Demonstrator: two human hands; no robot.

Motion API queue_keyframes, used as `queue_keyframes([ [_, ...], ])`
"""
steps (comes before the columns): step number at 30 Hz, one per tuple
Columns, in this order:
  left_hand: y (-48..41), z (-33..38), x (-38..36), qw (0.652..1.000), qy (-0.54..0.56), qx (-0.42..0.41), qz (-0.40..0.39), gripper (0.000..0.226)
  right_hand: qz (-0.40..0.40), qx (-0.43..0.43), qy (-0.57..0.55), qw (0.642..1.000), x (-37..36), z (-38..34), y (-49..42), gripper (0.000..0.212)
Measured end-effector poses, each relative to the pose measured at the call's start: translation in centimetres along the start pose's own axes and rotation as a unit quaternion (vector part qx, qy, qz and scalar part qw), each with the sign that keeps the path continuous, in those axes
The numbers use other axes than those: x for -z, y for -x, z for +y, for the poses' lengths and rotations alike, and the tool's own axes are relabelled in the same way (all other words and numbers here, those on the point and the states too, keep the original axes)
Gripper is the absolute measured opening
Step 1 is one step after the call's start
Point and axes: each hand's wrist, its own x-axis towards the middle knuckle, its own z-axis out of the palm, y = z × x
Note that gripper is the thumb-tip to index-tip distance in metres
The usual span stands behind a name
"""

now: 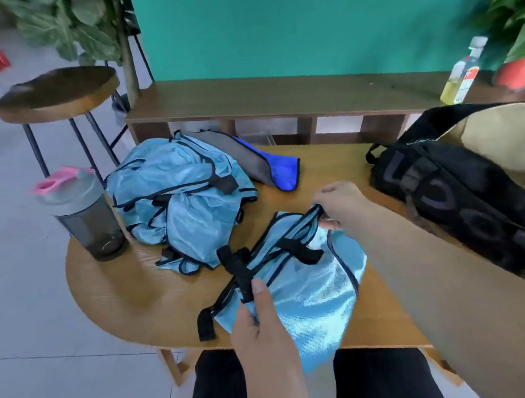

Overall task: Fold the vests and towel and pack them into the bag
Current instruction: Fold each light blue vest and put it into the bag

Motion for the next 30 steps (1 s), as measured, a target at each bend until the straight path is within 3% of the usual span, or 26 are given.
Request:
queue_keyframes([
  [2, -2.5, -0.7, 1.2, 0.998, 0.018, 0.05, 0.033, 0.057, -0.012, -0.006, -0.003, 1.0, -2.6, 0.6, -0.7, 0.014],
  [5, -5.5, -2.1, 3.0, 0.988, 0.085, 0.129, 0.004, 0.065, -0.03, -0.029, -0.026, 0.999, -4.8, 1.8, -1.1, 0.017],
  [6, -6.1, -2.3, 3.5, 0.986, 0.096, 0.138, -0.011, 0.058, -0.029, -0.022, -0.014, 0.999, -5.0, 2.3, -1.3, 0.025],
  [8, -6.9, -2.3, 3.7, 0.989, 0.064, 0.131, -0.024, 0.031, -0.027, 0.081, 0.129, 0.988, -4.4, 3.4, -1.2, 0.036],
  [9, -6.9, -2.1, 3.6, 0.991, 0.043, 0.121, -0.021, 0.023, -0.029, 0.157, 0.233, 0.959, -3.6, 4.1, -0.9, 0.035],
  [11, -7.1, -2.2, 3.5, 0.993, 0.015, 0.115, -0.025, 0.028, -0.058, 0.275, 0.385, 0.879, -2.1, 6.0, -0.5, 0.038],
  [13, -7.7, -2.1, 3.5, 0.992, -0.007, 0.123, -0.027, 0.034, -0.094, 0.322, 0.478, 0.812, -0.6, 8.1, -0.6, 0.046],
  [15, -8.5, -1.5, 3.2, 0.989, -0.039, 0.138, -0.035, 0.031, -0.097, 0.317, 0.517, 0.789, 0.6, 10.1, -0.7, 0.056],
  [20, -11.7, 0.2, 0.8, 0.976, -0.14, 0.144, -0.088, 0.011, 0.023, 0.236, 0.515, 0.824, 3.7, 12.9, 2.6, 0.061],
  [24, -13.8, 0.9, -1.7, 0.944, -0.261, 0.081, -0.186, 0.023, 0.133, 0.138, 0.489, 0.851, 5.0, 14.8, 7.3, 0.068],
  [27, -14.8, 1.1, -3.8, 0.908, -0.356, -0.003, -0.222, 0.018, 0.142, 0.079, 0.457, 0.875, 5.4, 15.7, 10.1, 0.071],
  [30, -15.8, 1.2, -5.0, 0.894, -0.391, -0.088, -0.201, 0.037, 0.121, 0.077, 0.433, 0.89, 5.6, 15.2, 11.0, 0.067],
])
